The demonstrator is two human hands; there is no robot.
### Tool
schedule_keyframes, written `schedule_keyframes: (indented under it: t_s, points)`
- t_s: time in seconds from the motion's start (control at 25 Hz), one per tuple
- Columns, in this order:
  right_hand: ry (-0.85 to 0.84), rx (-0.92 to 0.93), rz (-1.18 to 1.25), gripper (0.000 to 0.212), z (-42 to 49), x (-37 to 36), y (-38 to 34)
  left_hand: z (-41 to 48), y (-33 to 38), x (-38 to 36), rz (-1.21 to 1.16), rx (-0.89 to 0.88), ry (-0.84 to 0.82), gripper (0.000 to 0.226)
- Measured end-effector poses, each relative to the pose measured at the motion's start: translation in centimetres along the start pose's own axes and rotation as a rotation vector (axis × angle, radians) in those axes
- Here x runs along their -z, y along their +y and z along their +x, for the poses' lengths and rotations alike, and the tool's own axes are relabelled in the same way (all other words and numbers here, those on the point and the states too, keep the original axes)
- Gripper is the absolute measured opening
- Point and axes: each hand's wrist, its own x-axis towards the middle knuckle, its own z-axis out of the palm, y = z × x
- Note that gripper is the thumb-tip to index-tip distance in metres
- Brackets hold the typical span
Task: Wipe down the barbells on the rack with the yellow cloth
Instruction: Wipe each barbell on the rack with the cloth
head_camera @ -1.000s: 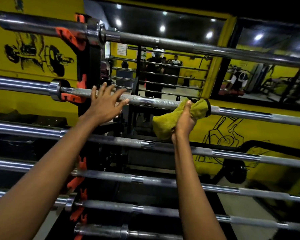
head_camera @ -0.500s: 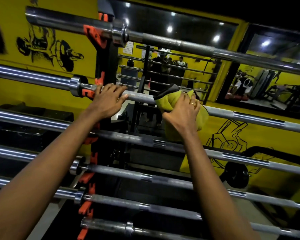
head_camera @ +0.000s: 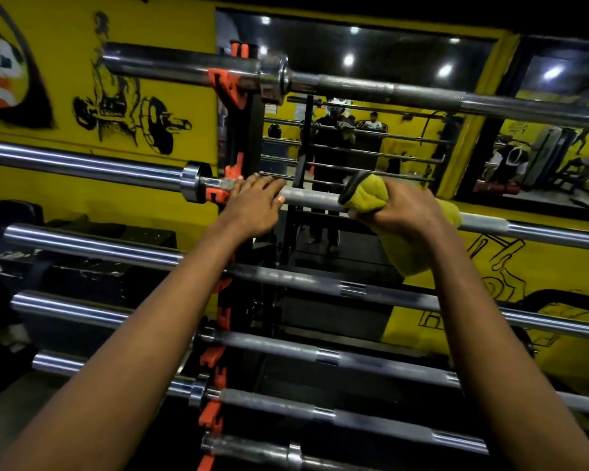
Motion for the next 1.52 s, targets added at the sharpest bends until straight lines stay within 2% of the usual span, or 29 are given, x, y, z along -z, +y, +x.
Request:
schedule_keyframes:
  t_s: [0.12,0.2,0.28,0.36,0.52,0.6,0.64,0.72,0.8,0.88,0.96,1.12,1.2,1.32,1.44,1.52]
  points:
    - [-0.004,0.169,-0.07,0.053,1.7,-1.0,-4.2,0.2,0.1,0.4,0.079,-0.027,-0.001,0.051]
    - [0.026,0.228,-0.032,0.05,2.0,-1.7,-5.7,0.1,-0.3,0.8,0.242,-0.046,0.126,0.048]
    - [0.067,0.259,-0.014,0.048,2.0,-2.1,-5.1,-0.5,-1.9,1.5,0.292,0.061,0.32,0.043]
    - [0.092,0.273,-0.02,0.046,1.9,-2.1,-4.1,-1.4,-4.3,1.8,0.218,0.176,0.424,0.043]
    - [0.043,0.277,-0.034,0.051,3.5,-2.3,-7.1,-2.7,-7.7,1.5,-0.103,0.061,0.433,0.05]
    - [0.043,0.358,-0.039,0.053,4.4,-3.6,-10.3,-2.6,-8.9,1.6,-0.289,0.09,0.504,0.05]
    - [0.065,0.412,-0.045,0.057,4.4,-4.4,-11.7,-2.6,-10.0,1.5,-0.309,0.139,0.509,0.051]
    - [0.103,0.5,-0.051,0.062,4.1,-5.3,-12.7,-2.8,-12.2,0.9,-0.185,0.212,0.429,0.055]
    - [0.164,0.562,-0.074,0.064,3.9,-5.6,-11.6,-2.8,-13.7,0.5,-0.093,0.232,0.359,0.058]
    - [0.224,0.579,-0.082,0.06,3.5,-5.8,-10.4,-2.8,-14.1,0.6,-0.102,0.23,0.322,0.063]
    - [0.189,0.533,-0.027,0.054,4.0,-5.6,-11.2,-2.6,-14.0,0.7,-0.125,0.225,0.301,0.065]
    - [-0.057,0.467,0.131,0.057,6.7,-5.0,-15.8,-2.7,-14.1,0.4,-0.149,0.228,0.296,0.062]
    - [-0.043,0.474,0.145,0.05,6.4,-5.0,-16.2,-2.8,-14.5,0.7,-0.149,0.206,0.275,0.061]
    - [0.073,0.471,0.108,0.042,5.4,-5.5,-15.4,-2.9,-16.2,1.8,-0.126,0.112,0.253,0.055]
    - [-0.033,0.322,0.328,0.045,5.2,-3.7,-16.9,-2.9,-19.2,2.5,-0.147,0.056,0.211,0.054]
    - [-0.007,0.271,0.484,0.051,5.0,-1.9,-18.6,-3.1,-21.8,2.7,-0.163,0.109,0.261,0.058]
